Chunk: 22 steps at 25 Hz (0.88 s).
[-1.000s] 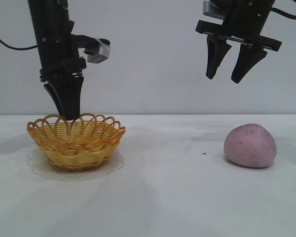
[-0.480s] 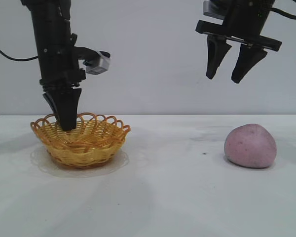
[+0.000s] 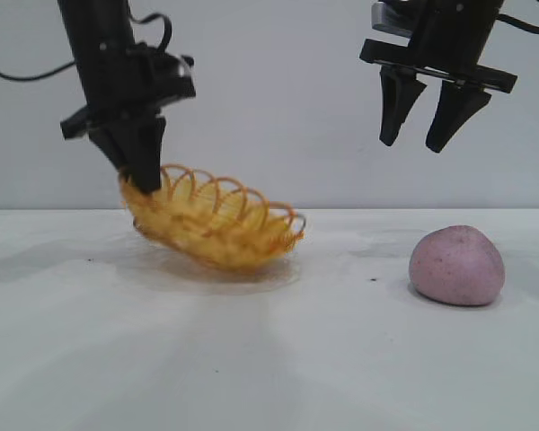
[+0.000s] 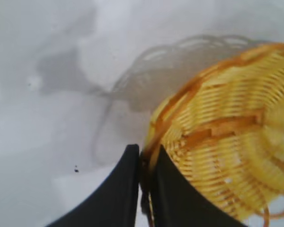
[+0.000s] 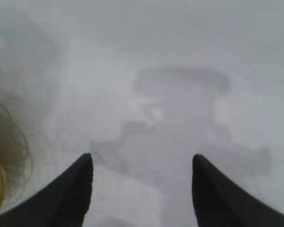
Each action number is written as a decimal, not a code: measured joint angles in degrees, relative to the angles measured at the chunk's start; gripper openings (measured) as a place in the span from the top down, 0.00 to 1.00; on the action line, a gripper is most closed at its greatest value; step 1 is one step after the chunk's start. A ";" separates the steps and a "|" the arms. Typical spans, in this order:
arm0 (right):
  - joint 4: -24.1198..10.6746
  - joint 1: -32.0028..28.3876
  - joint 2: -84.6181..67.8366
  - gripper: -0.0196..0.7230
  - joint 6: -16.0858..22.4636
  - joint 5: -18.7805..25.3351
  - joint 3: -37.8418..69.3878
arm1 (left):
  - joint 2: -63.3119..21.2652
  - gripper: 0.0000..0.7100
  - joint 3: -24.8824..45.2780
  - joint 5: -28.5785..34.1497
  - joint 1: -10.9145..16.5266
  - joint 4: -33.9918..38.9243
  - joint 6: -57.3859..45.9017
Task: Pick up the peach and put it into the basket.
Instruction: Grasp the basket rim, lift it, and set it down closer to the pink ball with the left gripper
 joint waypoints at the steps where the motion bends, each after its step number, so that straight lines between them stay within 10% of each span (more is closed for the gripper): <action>1: 0.00 -0.12 0.00 0.44 0.00 0.00 0.00 | -0.69 1.00 0.53 0.00 0.00 -1.10 -1.11; 8: -0.23 -0.36 0.00 0.44 0.00 -0.70 0.00 | -5.84 1.00 11.24 -1.23 -0.61 -8.23 -4.05; 22: 0.01 -0.37 0.00 0.44 0.25 -1.50 0.00 | -14.65 1.00 39.58 -27.02 -1.60 -22.99 -2.11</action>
